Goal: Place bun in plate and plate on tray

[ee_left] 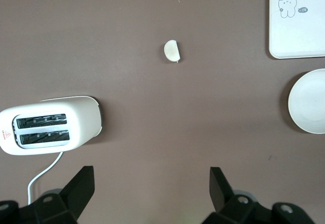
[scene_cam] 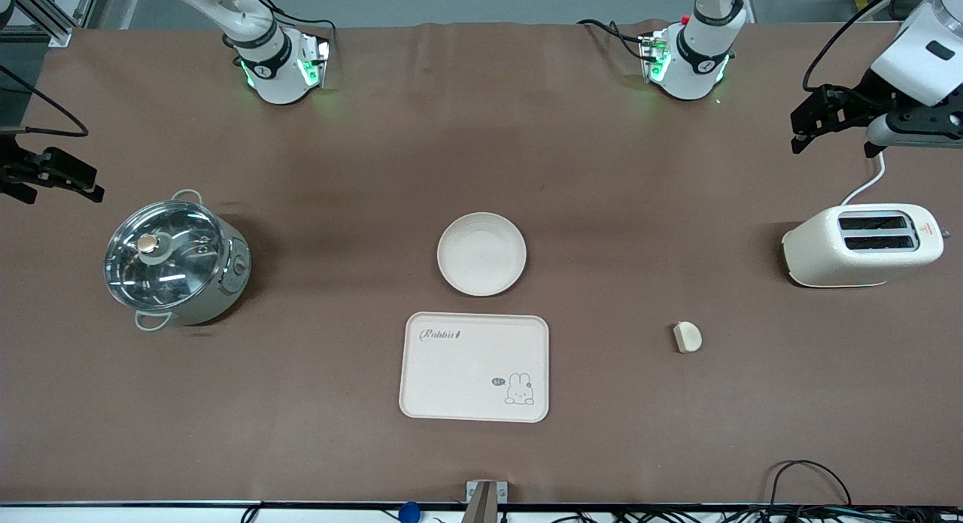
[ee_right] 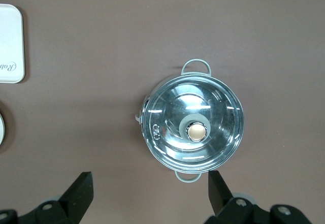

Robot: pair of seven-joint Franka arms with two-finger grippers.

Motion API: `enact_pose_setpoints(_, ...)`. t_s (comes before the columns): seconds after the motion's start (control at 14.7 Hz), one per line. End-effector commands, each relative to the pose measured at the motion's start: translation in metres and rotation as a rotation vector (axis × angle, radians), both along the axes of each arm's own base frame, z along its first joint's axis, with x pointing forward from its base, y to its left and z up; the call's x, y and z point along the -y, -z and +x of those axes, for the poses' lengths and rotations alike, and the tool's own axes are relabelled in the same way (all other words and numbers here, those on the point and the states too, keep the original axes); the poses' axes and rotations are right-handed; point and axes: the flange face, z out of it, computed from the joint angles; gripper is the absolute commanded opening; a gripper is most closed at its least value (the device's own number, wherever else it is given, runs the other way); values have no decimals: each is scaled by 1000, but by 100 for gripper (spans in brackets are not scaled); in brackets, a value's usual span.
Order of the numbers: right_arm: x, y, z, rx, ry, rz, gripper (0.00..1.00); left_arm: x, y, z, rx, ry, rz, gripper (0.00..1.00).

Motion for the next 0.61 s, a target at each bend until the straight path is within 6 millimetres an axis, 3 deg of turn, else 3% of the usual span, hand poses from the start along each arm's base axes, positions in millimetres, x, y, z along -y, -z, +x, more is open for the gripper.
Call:
enact_pose_setpoints(0.0, 1, -9, -11, 13, 6, 11, 100, -3, -5, 2, -6, -2, -5, 100)
enact_pose_setpoints(0.27, 1, -13, -14, 7, 1, 1, 100, -8, 8, 26, -21, 5, 33, 100)
enact_pose_setpoints(0.54, 1, -10, -14, -1, 12, 7, 100, -6, 65, 56, -93, -90, 30, 100)
